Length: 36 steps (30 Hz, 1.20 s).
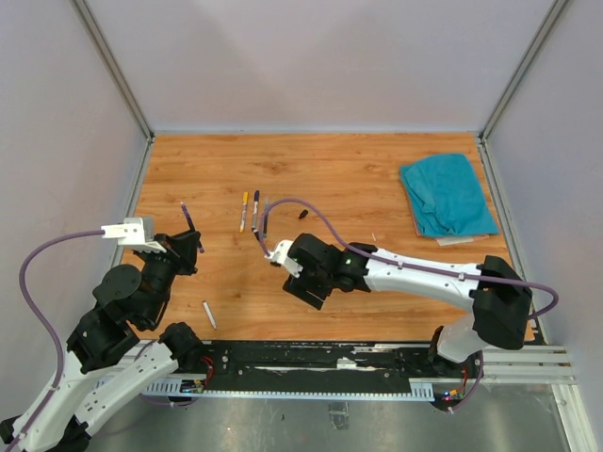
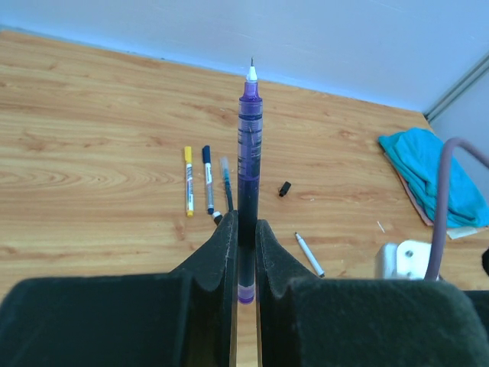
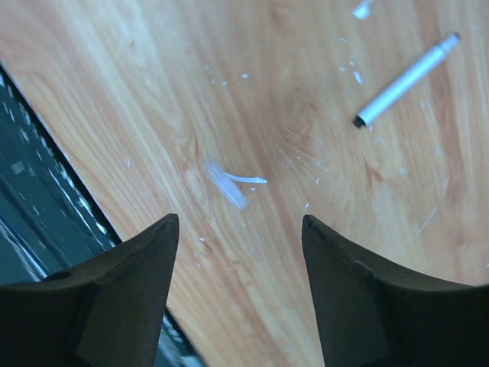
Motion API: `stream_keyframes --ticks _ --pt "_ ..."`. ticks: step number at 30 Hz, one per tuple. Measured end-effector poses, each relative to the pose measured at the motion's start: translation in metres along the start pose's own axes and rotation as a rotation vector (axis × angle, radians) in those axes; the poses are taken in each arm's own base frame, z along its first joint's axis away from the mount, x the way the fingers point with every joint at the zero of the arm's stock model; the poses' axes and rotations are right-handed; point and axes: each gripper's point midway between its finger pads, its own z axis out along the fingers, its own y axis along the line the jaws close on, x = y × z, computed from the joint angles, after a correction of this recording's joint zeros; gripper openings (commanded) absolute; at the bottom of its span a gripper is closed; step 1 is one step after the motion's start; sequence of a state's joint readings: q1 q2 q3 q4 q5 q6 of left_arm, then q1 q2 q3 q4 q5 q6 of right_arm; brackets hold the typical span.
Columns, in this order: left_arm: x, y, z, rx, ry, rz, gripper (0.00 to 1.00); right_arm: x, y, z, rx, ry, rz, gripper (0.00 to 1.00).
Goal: Insert the pens into the pen caps
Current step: Place the pen cap at the center of the board, then pick up the pen cap from the center of the board.
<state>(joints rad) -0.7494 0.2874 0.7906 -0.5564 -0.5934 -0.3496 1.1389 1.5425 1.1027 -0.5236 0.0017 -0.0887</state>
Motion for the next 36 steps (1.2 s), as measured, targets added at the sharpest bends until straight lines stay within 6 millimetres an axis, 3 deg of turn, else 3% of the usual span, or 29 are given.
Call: stream_keyframes --ticks 3,8,11,22,28,33,36 --pt "0.0 0.0 0.0 0.0 0.001 0.001 0.01 0.0 -0.004 -0.007 0.074 -0.041 0.211 0.76" --pt "0.001 0.0 0.001 -0.001 0.004 0.003 0.01 0.023 -0.002 0.0 0.156 -0.028 0.534 0.84" --pt "0.002 0.0 0.001 -0.002 0.005 0.003 0.0 0.031 -0.001 0.004 0.188 -0.014 0.645 0.85" --pt "0.003 -0.001 0.001 0.001 0.009 0.005 0.0 0.028 -0.008 0.001 0.312 -0.028 0.987 0.91" --pt "0.006 -0.005 0.002 0.02 0.022 0.009 0.0 0.039 -0.005 0.002 0.393 -0.005 1.288 0.9" --pt "0.007 -0.009 0.001 0.044 0.031 0.011 0.0 0.05 -0.002 0.01 0.473 0.046 1.474 0.82" --pt "0.008 -0.01 0.001 0.055 0.036 0.014 0.0 0.04 -0.006 0.015 0.532 0.061 1.538 0.81"
